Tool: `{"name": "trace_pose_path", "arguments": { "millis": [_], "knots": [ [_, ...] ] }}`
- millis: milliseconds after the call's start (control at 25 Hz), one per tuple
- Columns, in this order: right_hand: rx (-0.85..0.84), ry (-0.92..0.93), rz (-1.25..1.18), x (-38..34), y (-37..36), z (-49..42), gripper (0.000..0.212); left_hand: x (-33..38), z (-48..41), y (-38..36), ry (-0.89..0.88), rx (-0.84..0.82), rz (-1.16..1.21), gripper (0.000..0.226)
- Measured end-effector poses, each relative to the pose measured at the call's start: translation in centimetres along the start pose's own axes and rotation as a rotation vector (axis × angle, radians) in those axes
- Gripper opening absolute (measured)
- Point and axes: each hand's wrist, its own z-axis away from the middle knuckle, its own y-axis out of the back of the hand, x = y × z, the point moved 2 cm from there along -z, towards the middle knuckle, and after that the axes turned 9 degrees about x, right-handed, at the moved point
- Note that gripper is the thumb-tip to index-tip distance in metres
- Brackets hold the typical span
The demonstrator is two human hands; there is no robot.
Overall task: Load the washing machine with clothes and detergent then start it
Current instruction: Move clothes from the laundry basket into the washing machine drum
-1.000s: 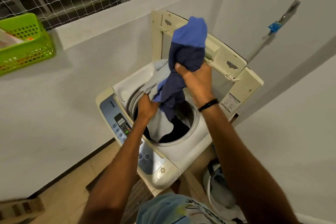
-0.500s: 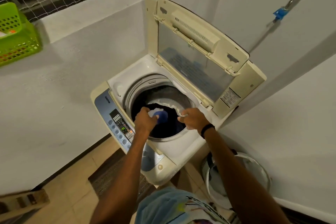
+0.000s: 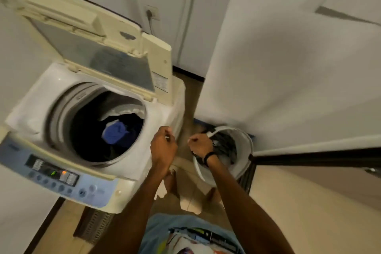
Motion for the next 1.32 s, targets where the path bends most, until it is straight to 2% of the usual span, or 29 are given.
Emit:
{"name": "trace_pose_path", "arguments": {
  "millis": [80,200,280,400,560,680,800,840,960,1160,1240,1320],
  "knots": [
    [-0.021,-0.089,0.011,6.2,-0.9,-1.5,0.04,0.4,1.4,-4.7,-0.026,-0.112,-0.061,0.013],
    [-0.042,-0.32,-0.059,15.4,-3.5,-4.4,0.018,-2.5,2.4,-13.1,0.007,-0.268,-0.137,0.011],
    [-0.053,-0.37,-0.043,21.6,-6.7,-8.0,0.029,-5.7,2.6,-19.7,0.005,-0.34,-0.172,0.014],
    [-0.071,-0.395,0.033,29.8,-11.6,-14.9,0.042,-10.9,2.3,-29.1,-0.011,-0.409,-0.172,0.021],
    [-0.102,-0.49,0.026,38.7,-18.7,-25.5,0.021,-18.2,0.8,-39.6,-0.027,-0.402,-0.151,0.013],
    [-0.062,-0.471,0.015,42.8,-23.4,-32.6,0.048,-23.4,-0.2,-45.2,0.01,-0.369,-0.111,0.014],
    [0.105,-0.487,-0.103,45.1,-27.7,-38.4,0.07,-27.5,-0.8,-49.2,0.088,-0.374,-0.072,0.019],
    [0.143,-0.479,-0.089,45.5,-28.8,-39.7,0.068,-28.5,-0.8,-49.9,0.113,-0.38,-0.064,0.02],
    [0.253,-0.491,-0.05,45.4,-30.1,-39.6,0.039,-30.0,-0.9,-50.5,0.184,-0.409,-0.102,0.019],
    [0.747,-0.465,-0.496,39.1,-24.5,-26.3,0.023,-26.3,1.6,-44.8,0.24,-0.505,-0.173,0.022],
    [0.838,-0.418,-0.56,35.5,-20.2,-20.1,0.022,-23.5,2.7,-41.4,0.236,-0.542,-0.188,0.025],
    [0.895,-0.399,-0.594,31.7,-14.8,-14.2,0.01,-20.2,3.9,-38.1,0.267,-0.617,-0.175,0.036]
  ]
}}
